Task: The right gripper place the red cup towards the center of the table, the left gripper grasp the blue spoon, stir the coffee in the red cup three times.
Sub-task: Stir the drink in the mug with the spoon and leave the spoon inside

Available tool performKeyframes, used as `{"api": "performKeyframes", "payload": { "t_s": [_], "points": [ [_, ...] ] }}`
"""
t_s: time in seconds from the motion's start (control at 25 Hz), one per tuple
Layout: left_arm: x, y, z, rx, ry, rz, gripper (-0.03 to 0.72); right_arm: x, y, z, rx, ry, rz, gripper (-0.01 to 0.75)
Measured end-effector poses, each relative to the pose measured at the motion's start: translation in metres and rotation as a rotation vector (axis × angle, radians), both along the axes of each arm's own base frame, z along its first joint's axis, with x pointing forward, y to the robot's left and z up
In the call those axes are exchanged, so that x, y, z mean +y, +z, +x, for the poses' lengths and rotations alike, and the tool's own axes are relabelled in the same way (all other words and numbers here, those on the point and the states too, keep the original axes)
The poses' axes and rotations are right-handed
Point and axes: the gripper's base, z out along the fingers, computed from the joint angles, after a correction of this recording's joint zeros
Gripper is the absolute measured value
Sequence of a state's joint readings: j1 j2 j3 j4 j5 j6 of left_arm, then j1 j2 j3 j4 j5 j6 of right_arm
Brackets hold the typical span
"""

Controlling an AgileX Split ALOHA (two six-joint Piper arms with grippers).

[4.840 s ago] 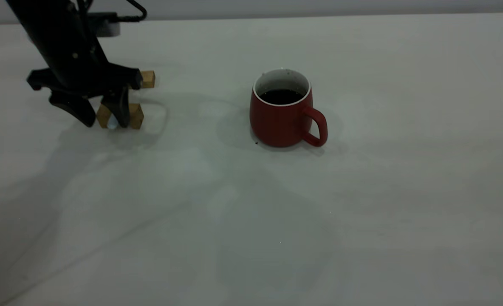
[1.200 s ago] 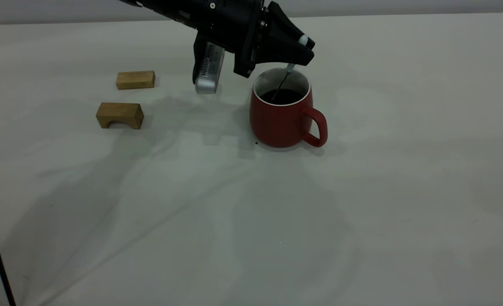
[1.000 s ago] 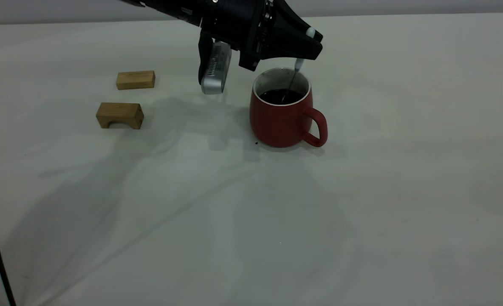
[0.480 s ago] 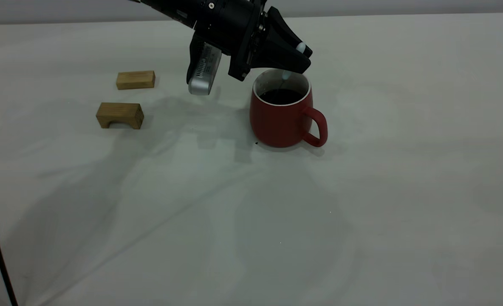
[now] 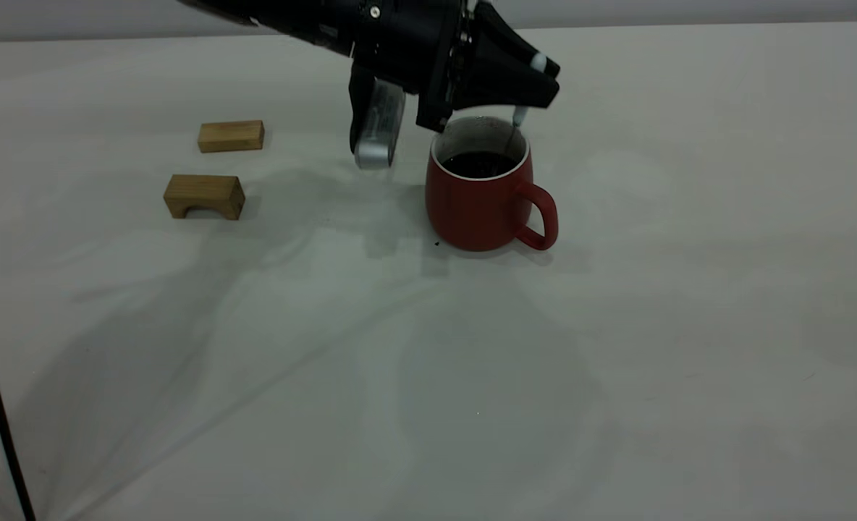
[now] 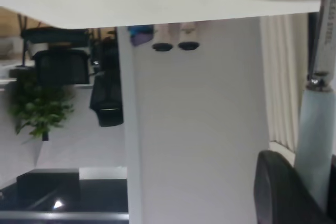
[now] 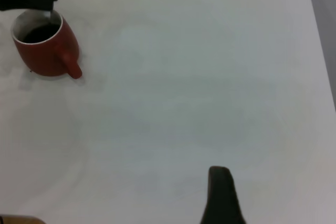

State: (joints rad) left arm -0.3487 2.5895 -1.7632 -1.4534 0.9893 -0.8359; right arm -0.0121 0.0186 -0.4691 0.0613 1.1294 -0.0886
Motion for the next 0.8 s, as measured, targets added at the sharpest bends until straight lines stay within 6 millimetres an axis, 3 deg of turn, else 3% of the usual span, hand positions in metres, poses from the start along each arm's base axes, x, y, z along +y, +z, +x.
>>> {"api": "performKeyframes", "payload": {
  "t_s": [0.2, 0.52, 0.8],
  "points": [
    [0.005, 0.001, -0.004, 0.022, -0.047, 0.067, 0.162, 0.000, 0.000, 0.000, 0.000, 0.000, 0.000, 0.588],
    [0.012, 0.003, 0.008, -0.057, 0.018, 0.149, 0.162, 0.000, 0.000, 0.000, 0.000, 0.000, 0.000, 0.588],
    [0.010, -0.007, 0.004, -0.033, -0.012, 0.077, 0.162, 0.000, 0.000, 0.000, 0.000, 0.000, 0.000, 0.588]
  ]
}}
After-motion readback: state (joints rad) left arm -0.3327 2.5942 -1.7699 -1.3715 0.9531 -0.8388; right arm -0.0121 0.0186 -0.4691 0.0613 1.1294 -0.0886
